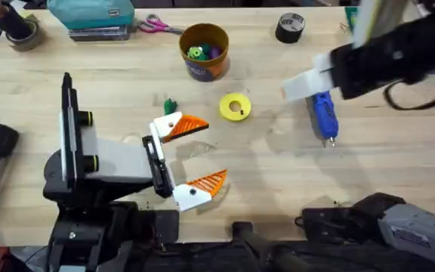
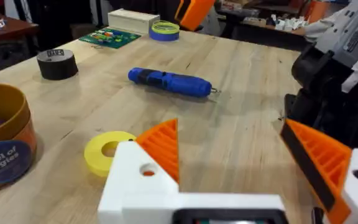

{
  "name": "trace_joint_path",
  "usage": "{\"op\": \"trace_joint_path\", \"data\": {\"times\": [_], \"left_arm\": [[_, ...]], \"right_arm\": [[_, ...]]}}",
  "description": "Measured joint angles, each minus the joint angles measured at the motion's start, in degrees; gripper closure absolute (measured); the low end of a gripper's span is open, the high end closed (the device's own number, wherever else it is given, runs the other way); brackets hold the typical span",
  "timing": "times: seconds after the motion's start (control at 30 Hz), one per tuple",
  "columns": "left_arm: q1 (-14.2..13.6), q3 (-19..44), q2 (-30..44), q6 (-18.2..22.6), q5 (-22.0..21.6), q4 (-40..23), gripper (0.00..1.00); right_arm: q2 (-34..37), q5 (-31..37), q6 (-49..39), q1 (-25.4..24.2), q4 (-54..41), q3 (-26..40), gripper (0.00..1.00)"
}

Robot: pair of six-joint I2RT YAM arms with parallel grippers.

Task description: Pick up the gripper from the table and insert it into the empty holder that is missing its gripper. Then pick up a screw, insert it into the mounting hole, and use the screwdriver to tighten it. Finally, clean up the table by picking up the vegetable and placing it into the bucket.

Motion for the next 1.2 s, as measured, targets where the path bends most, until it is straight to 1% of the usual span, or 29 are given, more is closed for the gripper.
{"op": "trace_joint_path", "data": {"times": [0.17, 0.2, 0.23, 0.67, 0.93, 1.2], "left_arm": [[0.0, 0.0, 0.0, 0.0, 0.0, 0.0, 0.015], [0.0, 0.0, 0.0, 0.0, 0.0, 0.0, 0.015], [0.0, 0.0, 0.0, 0.0, 0.0, 0.0, 0.016], [0.0, 0.0, 0.0, 0.0, 0.0, 0.0, 0.015], [0.0, 0.0, 0.0, 0.0, 0.0, 0.0, 0.015], [0.0, 0.0, 0.0, 0.0, 0.0, 0.0, 0.015]], "right_arm": [[4.8, 2.1, 1.1, 4.4, 1.0, 0.0, 0.003], [7.7, 2.6, 1.6, 6.1, 2.2, 0.0, 0.003], [8.6, 2.7, 1.8, 6.5, 2.6, 0.0, 0.003], [20.3, 2.9, 2.6, 7.3, 6.2, 0.0, 0.007], [24.4, 2.9, 2.6, 9.7, 9.1, 0.0, 0.01], [24.8, 2.9, 2.5, 11.2, 9.3, 0.0, 0.005]]}}
